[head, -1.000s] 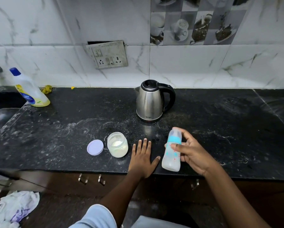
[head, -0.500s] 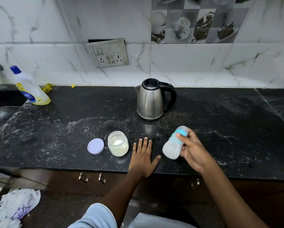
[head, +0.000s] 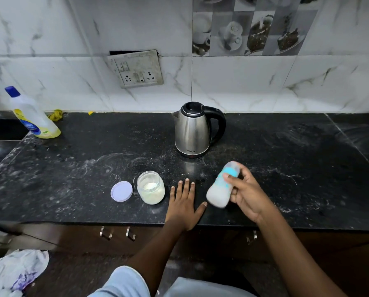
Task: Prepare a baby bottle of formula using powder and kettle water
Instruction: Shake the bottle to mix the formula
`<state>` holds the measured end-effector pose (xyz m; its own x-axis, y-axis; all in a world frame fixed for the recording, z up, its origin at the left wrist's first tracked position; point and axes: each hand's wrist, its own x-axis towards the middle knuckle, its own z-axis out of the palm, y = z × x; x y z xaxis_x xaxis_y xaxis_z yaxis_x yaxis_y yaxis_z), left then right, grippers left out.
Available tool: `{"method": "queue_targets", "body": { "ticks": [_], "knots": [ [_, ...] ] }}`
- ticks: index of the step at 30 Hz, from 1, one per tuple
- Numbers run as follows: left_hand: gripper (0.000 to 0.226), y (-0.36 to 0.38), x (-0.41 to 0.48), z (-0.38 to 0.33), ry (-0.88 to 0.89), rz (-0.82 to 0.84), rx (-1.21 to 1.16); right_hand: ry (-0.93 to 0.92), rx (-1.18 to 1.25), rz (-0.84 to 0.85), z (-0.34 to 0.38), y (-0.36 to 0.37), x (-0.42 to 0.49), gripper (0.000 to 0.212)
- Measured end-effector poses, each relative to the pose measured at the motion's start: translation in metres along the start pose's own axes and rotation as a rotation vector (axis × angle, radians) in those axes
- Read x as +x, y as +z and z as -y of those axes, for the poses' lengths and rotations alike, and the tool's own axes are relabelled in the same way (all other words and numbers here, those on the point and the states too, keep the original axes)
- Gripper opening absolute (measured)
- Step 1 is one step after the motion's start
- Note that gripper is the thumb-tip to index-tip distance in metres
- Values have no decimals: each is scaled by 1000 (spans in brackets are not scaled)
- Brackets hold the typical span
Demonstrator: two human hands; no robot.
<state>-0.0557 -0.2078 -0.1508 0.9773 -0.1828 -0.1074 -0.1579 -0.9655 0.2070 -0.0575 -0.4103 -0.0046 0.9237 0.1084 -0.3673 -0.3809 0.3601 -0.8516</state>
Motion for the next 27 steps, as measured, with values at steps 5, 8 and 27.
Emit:
{"method": "queue_targets", "body": {
  "ticks": [5, 8, 27],
  "knots": [
    [101, -2, 0, 1, 17, 34, 20, 49, -175, 160, 4, -3, -5, 65],
    [95, -1, 0, 0, 5, 10, 16, -31, -47, 48, 9, 2, -6, 67],
    [90, -1, 0, -1, -5, -4, 10, -284, -537, -33, -9, -9, 13, 92]
  ]
}}
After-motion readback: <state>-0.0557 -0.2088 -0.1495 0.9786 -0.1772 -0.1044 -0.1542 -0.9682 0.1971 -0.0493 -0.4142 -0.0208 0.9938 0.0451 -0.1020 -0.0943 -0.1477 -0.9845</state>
